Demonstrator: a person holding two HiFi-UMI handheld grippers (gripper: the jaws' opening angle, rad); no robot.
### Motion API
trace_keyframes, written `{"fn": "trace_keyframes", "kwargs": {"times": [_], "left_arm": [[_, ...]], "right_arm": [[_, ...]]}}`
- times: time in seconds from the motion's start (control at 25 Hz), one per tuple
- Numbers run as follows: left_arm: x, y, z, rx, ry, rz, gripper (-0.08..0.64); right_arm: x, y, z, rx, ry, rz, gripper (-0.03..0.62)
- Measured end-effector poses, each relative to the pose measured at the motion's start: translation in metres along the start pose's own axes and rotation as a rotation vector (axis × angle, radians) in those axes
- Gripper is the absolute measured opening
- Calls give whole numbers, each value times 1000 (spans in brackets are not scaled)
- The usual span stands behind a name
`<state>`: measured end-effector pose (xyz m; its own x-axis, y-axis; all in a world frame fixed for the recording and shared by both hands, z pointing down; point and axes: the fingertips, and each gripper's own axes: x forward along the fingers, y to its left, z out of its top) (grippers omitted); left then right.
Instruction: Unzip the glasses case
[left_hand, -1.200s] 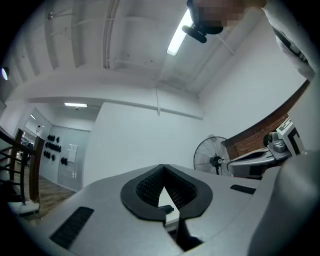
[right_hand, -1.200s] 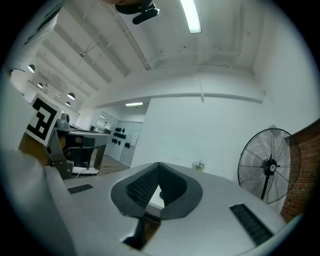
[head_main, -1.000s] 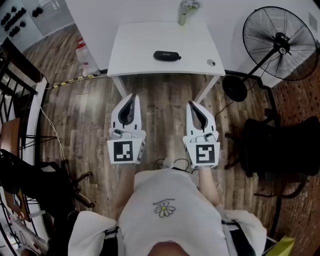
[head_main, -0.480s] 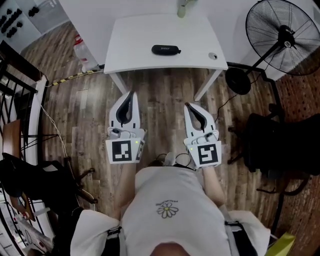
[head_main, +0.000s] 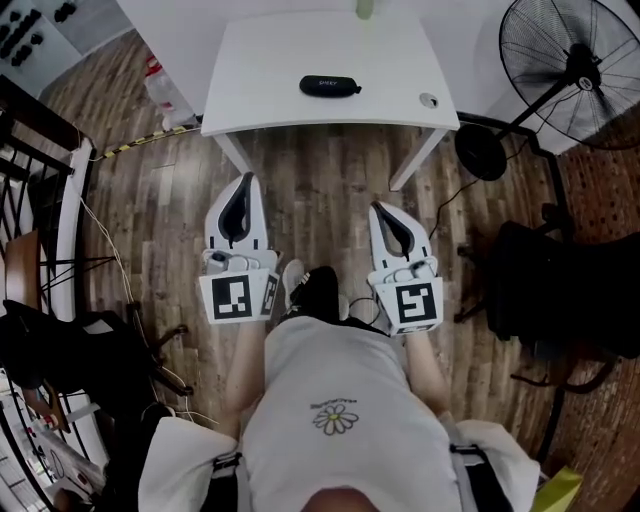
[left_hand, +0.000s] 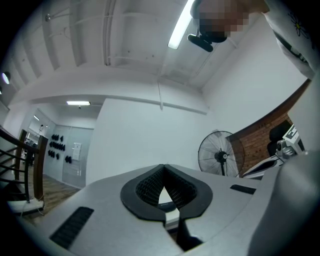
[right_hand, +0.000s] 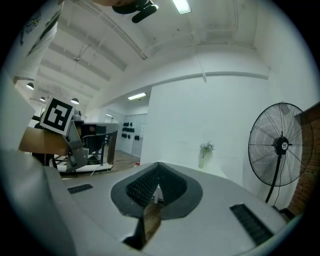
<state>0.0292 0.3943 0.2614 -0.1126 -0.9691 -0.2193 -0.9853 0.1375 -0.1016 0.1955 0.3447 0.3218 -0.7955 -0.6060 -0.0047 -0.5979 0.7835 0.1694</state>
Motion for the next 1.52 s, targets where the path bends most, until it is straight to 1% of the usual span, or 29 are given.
{"fn": "trace_keyframes", "kwargs": {"times": [0.08, 0.2, 0.44, 0.52, 0.56, 0.64, 0.72, 0.84, 0.92, 1.0, 1.16, 1.24, 1.4, 1.52], "left_arm": [[4, -1, -3, -5, 0, -2, 14], [17, -2, -11, -11, 1, -13, 14], [69, 2, -22, -27, -7, -42, 14], [88, 3, -30, -34, 0, -54, 14], [99, 5, -34, -35, 1, -59, 14], [125, 11, -45, -38, -1, -74, 14], [156, 18, -59, -48, -1, -91, 14], [206, 37, -70, -72, -29, -68, 14], [239, 53, -76, -66, -49, -58, 14], [273, 66, -89, -53, -33, -73, 14], [338, 92, -113, -84, 26, -91, 14], [369, 108, -118, -79, 30, -94, 14], [426, 131, -127, -76, 17, -118, 14], [454, 141, -139, -70, 33, -144, 14]], "right_arm": [[3, -4, -3, 14, -3, -2, 7], [14, -10, -10, 5, 15, -3, 8], [46, -35, -11, -2, 9, -29, 7], [62, -45, -21, -3, 44, -31, 8], [74, -51, -26, -1, 59, -32, 8], [99, -60, -29, -4, 59, -28, 8], [125, -71, -33, -31, 66, -24, 8], [171, -97, -38, -45, 84, -35, 8], [204, -114, -36, -51, 87, -43, 8], [240, -132, -33, -60, 89, -49, 8], [308, -161, -28, -58, 101, -56, 7], [339, -173, -25, -62, 106, -64, 8], [392, -202, -28, -74, 118, -119, 8], [420, -219, -37, -35, 138, -137, 8]]}}
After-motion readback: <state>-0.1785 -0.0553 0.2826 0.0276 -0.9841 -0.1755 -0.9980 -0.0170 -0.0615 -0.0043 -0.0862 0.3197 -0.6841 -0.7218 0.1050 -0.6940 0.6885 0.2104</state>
